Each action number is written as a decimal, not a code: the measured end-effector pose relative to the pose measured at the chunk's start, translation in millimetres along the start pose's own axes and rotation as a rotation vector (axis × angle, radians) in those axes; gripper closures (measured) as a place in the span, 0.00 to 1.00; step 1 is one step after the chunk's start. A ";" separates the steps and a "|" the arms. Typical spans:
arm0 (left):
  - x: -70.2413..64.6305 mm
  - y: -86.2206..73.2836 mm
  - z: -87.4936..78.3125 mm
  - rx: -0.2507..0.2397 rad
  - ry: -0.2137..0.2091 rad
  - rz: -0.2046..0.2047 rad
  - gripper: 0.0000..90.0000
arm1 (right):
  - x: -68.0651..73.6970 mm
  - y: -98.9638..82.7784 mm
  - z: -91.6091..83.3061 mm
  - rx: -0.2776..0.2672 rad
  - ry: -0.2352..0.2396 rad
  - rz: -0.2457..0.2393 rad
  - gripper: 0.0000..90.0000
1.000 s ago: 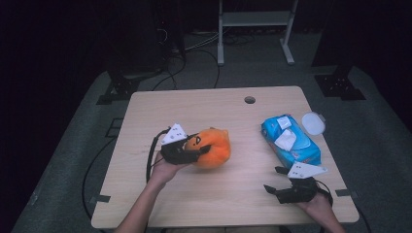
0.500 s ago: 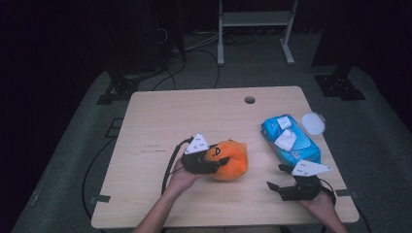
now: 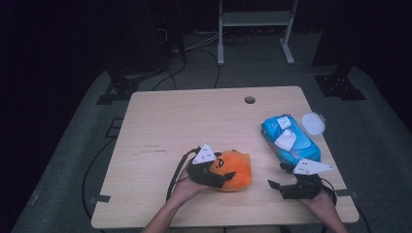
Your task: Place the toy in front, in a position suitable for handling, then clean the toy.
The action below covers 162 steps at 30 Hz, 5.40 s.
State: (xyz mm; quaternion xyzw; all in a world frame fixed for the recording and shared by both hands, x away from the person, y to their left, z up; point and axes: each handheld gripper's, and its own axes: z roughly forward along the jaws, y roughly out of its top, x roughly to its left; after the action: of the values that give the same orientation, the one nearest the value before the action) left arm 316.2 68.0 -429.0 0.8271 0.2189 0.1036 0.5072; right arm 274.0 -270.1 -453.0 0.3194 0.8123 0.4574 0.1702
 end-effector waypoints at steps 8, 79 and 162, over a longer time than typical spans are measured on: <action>7.6 -9.6 -16.1 -0.003 0.018 -0.018 0.13 | 2.2 1.7 2.0 0.003 0.004 -0.010 0.23; -2.5 -26.5 -16.1 0.055 0.002 0.050 0.12 | -97.9 53.8 -7.6 0.013 -0.268 0.102 0.93; -0.6 -30.5 -4.6 0.083 0.003 0.099 0.14 | 73.3 61.3 39.7 0.020 0.119 -0.291 0.88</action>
State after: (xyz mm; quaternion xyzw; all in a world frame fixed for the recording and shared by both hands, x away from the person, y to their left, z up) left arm 306.0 83.3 -453.8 0.8570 0.1825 0.1205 0.4666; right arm 264.7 -172.4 -420.4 0.1721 0.8631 0.4380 0.1830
